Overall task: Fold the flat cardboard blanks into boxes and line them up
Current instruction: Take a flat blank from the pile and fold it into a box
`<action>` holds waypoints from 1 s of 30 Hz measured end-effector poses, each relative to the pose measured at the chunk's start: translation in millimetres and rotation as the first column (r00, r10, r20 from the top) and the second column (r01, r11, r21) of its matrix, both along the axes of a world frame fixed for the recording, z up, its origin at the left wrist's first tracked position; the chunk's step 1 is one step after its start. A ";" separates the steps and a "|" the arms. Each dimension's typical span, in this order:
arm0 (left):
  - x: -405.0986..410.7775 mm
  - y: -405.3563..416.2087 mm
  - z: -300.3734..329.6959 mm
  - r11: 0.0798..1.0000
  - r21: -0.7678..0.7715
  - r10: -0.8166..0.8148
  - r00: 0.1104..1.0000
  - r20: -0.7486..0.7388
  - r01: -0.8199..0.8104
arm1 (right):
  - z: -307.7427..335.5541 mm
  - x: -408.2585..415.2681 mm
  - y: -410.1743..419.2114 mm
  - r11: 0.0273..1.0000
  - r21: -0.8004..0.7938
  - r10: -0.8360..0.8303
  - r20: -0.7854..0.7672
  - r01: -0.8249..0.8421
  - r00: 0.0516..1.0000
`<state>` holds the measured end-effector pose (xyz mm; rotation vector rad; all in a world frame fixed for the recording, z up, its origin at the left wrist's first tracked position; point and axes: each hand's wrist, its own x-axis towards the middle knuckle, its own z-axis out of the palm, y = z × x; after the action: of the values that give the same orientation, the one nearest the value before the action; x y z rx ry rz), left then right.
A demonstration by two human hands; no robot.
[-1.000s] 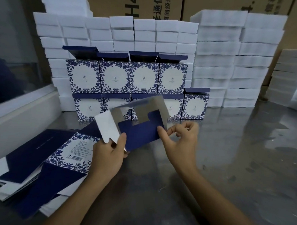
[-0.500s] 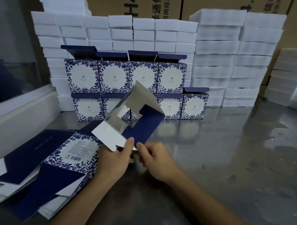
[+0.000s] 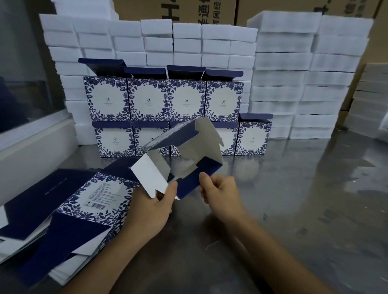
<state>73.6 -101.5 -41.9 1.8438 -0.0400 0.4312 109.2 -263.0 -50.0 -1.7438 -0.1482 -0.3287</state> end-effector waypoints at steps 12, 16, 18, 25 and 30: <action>4.3 6.8 0.1 1.000 0.002 0.027 0.999 0.047 -0.027 | 1.3 9.2 -18.7 0.983 -0.009 -0.184 0.060 0.185 0.981; 0.1 8.9 1.2 0.993 0.114 0.015 0.993 0.120 -0.029 | 4.7 4.2 -22.1 0.937 -0.123 -0.309 0.147 0.327 0.940; 0.2 9.5 1.6 0.971 0.225 0.034 0.978 0.205 -0.081 | 11.3 -0.5 -22.3 0.933 -0.053 -0.336 0.221 0.356 0.915; -0.1 8.5 1.8 0.961 0.253 0.017 0.937 0.348 -0.111 | 33.6 -16.4 -18.4 0.992 0.126 -0.055 0.377 0.007 0.924; -8.7 9.3 12.6 0.997 0.068 -0.066 0.930 0.361 0.045 | 34.8 -18.8 -14.1 0.993 0.113 -0.004 0.363 -0.040 0.932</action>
<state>64.8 -92.2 -29.3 1.7932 -0.3606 0.7339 90.4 -277.1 -15.2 -1.5494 -0.4046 -0.6343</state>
